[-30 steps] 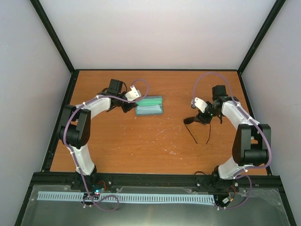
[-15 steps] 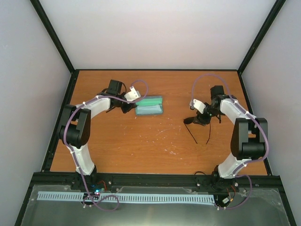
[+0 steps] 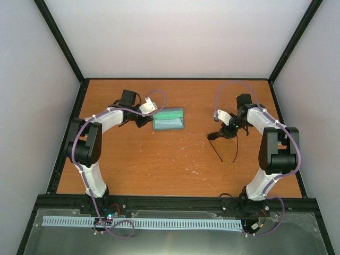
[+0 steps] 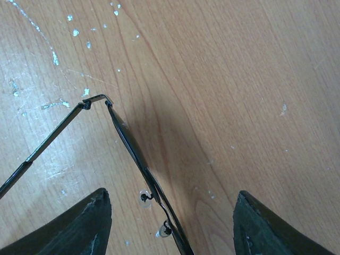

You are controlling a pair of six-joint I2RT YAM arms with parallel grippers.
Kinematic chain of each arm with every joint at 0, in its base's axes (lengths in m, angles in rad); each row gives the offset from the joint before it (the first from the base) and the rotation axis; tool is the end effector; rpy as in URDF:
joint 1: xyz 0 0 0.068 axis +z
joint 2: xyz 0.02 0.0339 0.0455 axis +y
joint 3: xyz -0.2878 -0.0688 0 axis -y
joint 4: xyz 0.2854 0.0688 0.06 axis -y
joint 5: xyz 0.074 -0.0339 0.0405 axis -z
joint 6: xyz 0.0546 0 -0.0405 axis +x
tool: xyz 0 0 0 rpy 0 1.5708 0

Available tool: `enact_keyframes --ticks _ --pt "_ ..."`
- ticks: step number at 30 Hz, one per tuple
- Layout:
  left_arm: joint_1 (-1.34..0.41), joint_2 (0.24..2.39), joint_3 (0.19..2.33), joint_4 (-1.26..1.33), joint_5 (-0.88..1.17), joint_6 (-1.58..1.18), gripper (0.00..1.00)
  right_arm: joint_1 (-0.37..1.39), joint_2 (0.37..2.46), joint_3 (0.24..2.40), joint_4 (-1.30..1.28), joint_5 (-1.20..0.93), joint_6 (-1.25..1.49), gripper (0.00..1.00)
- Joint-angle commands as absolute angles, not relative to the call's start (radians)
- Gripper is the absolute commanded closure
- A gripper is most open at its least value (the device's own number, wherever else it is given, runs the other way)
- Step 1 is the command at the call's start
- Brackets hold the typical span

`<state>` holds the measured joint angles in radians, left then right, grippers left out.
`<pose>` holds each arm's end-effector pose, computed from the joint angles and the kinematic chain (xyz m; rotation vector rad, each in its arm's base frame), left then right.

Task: Organize the sunglasses
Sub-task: Pick up the sunglasses from the center of the board.

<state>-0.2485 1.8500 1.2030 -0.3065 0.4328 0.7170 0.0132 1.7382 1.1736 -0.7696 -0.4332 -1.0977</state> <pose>0.4157 -0.1291 0.1652 1.2771 2.0703 -0.3393 0.3698 0.0278 0.1751 -1.4828 2.2553 0.3431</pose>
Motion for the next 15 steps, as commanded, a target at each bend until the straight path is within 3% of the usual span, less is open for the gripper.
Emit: enact_keyframes --ticks 1,15 --pt "-0.232 1.858 1.2 -0.296 0.432 0.736 0.75 0.006 1.747 1.173 -0.784 -0.43 -1.122 0.4" --pt "-0.23 1.873 1.216 -0.303 0.431 0.742 0.75 -0.003 1.775 1.169 -0.777 -0.453 -1.116 0.44"
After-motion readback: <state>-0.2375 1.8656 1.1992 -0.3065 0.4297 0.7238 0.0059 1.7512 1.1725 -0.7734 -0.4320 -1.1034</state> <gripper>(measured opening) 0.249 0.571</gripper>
